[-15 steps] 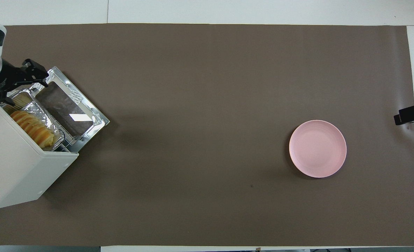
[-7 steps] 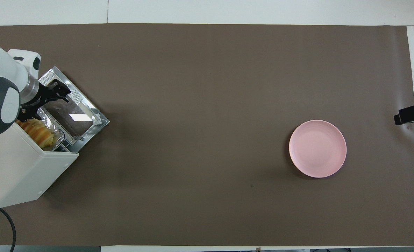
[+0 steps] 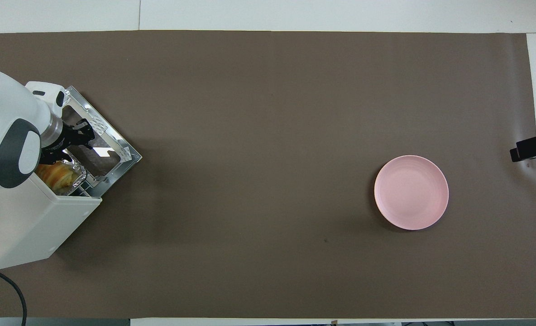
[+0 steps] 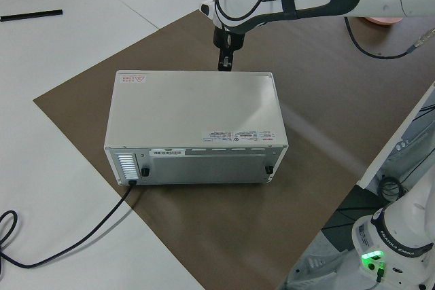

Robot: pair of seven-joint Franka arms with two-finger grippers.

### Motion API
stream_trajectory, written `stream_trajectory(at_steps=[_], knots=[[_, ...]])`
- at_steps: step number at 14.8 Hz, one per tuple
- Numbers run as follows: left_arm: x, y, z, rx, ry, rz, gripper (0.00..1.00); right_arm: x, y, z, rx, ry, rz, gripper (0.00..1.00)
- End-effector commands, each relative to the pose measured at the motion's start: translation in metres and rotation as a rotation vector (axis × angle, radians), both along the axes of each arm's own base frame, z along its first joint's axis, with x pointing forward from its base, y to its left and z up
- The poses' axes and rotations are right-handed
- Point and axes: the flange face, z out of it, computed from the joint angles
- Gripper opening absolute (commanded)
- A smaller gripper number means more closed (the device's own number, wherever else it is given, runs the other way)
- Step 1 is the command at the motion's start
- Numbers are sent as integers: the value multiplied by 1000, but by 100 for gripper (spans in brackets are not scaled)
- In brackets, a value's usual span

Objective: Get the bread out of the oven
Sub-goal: 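Reach the left gripper into the oven and grasp the foil tray, then pull the foil tray out with the left gripper and set it down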

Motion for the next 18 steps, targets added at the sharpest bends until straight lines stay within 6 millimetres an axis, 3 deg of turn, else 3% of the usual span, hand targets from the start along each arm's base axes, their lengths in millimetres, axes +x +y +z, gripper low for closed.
stream_trajectory(at_steps=[1,5,6,7,10,12,14,17,18], knots=[[-11,9,3,21,-7,-11,0,-8,0,1,13,8,-1,100],[-5,1,9,21,-22,-26,0,-8,0,1,13,8,-1,100],[5,-8,22,25,-49,-51,0,-8,0,1,15,8,0,100],[15,-30,30,23,-64,-88,0,-8,0,2,13,7,-1,100],[39,-147,73,-4,-115,-248,0,-8,0,2,14,6,0,100],[33,-230,90,-76,-152,-337,0,-8,0,1,15,8,0,100],[11,-298,79,-165,-130,-401,0,-8,0,2,14,6,0,100],[-24,-370,60,-196,-108,-506,0,-8,0,2,13,7,-1,100],[-31,-388,39,-193,-89,-532,0,-8,0,1,13,8,-1,100]])
